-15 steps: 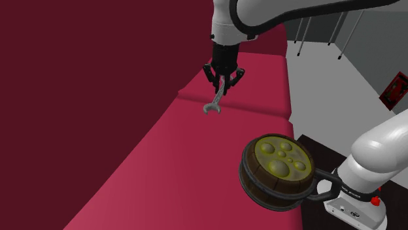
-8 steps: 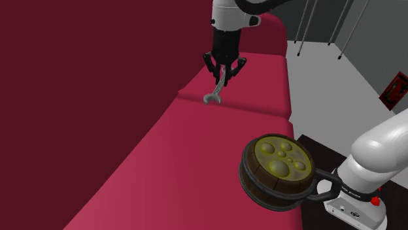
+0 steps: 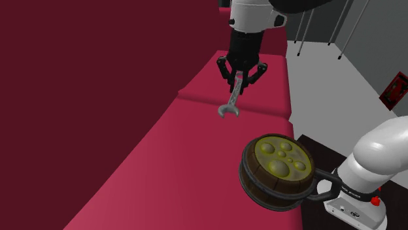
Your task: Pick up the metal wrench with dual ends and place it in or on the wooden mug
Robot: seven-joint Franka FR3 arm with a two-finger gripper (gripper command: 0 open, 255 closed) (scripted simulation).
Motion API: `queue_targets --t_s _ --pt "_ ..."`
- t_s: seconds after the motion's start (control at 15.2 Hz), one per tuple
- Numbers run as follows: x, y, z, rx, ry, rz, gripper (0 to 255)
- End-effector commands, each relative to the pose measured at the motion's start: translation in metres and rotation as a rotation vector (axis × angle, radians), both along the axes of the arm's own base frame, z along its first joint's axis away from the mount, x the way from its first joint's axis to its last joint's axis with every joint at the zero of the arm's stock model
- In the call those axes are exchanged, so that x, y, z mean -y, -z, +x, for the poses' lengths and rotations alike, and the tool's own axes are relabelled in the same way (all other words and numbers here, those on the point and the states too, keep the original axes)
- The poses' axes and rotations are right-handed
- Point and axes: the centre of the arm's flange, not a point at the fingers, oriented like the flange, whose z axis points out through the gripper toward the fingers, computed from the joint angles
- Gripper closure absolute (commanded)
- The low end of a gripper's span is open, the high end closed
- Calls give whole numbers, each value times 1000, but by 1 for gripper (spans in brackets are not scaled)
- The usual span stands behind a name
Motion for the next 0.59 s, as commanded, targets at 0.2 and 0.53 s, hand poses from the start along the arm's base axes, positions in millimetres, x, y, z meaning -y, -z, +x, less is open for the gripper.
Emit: queue_targets --t_s 0.2,0.53 --pt "-8 0 -65 0 1 1 255" --pt "-19 -1 -130 0 1 1 255"
